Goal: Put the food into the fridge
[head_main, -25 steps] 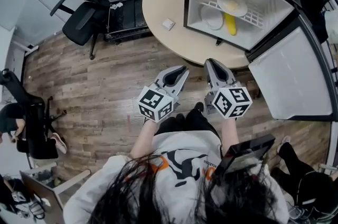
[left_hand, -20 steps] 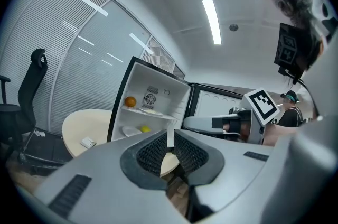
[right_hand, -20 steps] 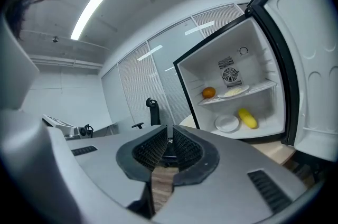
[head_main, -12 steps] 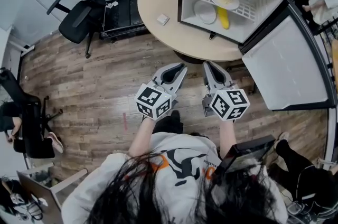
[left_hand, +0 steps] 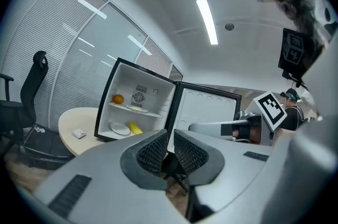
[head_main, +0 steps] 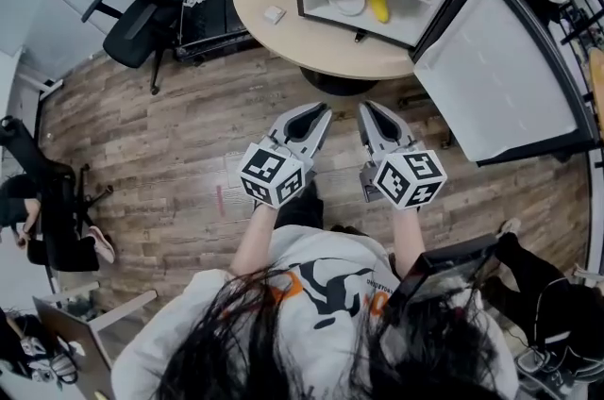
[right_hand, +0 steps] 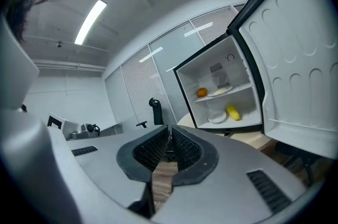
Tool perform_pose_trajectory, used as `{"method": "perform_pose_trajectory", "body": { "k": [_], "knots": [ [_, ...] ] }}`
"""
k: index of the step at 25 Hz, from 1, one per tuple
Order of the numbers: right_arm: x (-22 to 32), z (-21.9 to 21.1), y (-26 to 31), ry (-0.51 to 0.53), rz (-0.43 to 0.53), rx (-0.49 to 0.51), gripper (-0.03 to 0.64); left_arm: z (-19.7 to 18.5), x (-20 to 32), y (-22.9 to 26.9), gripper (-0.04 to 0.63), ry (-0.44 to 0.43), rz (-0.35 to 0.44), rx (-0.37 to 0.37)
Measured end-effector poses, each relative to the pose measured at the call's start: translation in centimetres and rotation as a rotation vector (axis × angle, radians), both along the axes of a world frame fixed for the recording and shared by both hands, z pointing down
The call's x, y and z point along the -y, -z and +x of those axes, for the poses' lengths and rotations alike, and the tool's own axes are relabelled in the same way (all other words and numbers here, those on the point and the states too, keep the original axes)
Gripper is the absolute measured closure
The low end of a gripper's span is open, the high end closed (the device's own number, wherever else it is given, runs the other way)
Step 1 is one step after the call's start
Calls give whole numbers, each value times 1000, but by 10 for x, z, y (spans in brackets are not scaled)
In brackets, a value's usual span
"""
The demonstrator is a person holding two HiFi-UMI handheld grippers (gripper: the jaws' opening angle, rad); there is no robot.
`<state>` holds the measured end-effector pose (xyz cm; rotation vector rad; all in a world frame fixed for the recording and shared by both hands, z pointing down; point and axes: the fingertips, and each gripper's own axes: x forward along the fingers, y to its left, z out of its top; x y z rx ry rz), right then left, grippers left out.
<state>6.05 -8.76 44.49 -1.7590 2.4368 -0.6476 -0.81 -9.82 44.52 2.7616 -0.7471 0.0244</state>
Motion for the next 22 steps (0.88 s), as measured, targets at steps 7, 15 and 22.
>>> {"method": "perform_pose_trajectory", "body": {
  "k": [7,15,22],
  "knots": [
    [-57,15,-3,21,-4,21,586,17,-64,-2,558,1,4,22],
    [-104,10,-12,64,-16,22,589,13,-113,-9,558,29,2,42],
    [-121,6,-9,81,0,14,589,8,-132,-3,557,46,30,33]
  ]
}}
